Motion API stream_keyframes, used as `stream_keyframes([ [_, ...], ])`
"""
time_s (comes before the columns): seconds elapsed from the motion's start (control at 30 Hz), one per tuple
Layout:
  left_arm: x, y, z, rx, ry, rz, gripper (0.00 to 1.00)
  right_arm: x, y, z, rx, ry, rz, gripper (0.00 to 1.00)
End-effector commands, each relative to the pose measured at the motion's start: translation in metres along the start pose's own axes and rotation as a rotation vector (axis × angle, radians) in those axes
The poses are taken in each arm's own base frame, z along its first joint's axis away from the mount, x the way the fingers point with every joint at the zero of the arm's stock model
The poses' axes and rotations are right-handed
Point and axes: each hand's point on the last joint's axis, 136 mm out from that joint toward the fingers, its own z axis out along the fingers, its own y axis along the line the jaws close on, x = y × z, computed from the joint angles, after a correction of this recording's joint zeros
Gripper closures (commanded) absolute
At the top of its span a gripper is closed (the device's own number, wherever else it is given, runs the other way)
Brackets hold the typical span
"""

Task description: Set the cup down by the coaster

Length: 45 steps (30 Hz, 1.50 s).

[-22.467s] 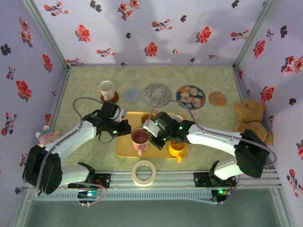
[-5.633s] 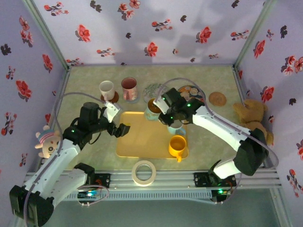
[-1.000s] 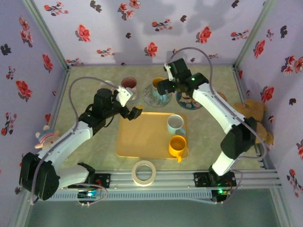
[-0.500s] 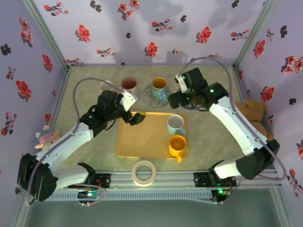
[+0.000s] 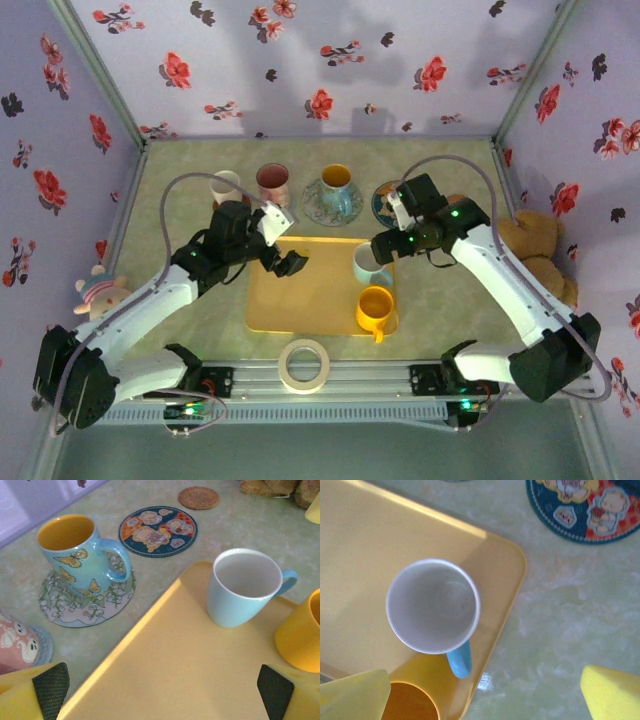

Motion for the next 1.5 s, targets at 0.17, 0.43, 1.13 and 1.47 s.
stream_keyframes([
  [0.17, 0.010, -0.014, 0.002, 0.013, 0.007, -0.021, 0.00, 0.029, 0.000, 0.014, -0.031, 0.095, 0.089, 0.06],
  [0.43, 0.013, -0.014, 0.007, 0.013, 0.007, -0.032, 0.00, 0.044, 0.002, 0.023, -0.048, 0.173, 0.089, 0.12],
  [1.13, 0.018, -0.010, 0.011, -0.007, 0.019, -0.035, 0.00, 0.050, 0.026, 0.051, -0.141, 0.267, 0.143, 0.13],
  [1.47, 0.015, -0.007, 0.018, -0.015, 0.007, -0.038, 0.00, 0.046, 0.029, 0.069, -0.119, 0.283, 0.137, 0.12],
])
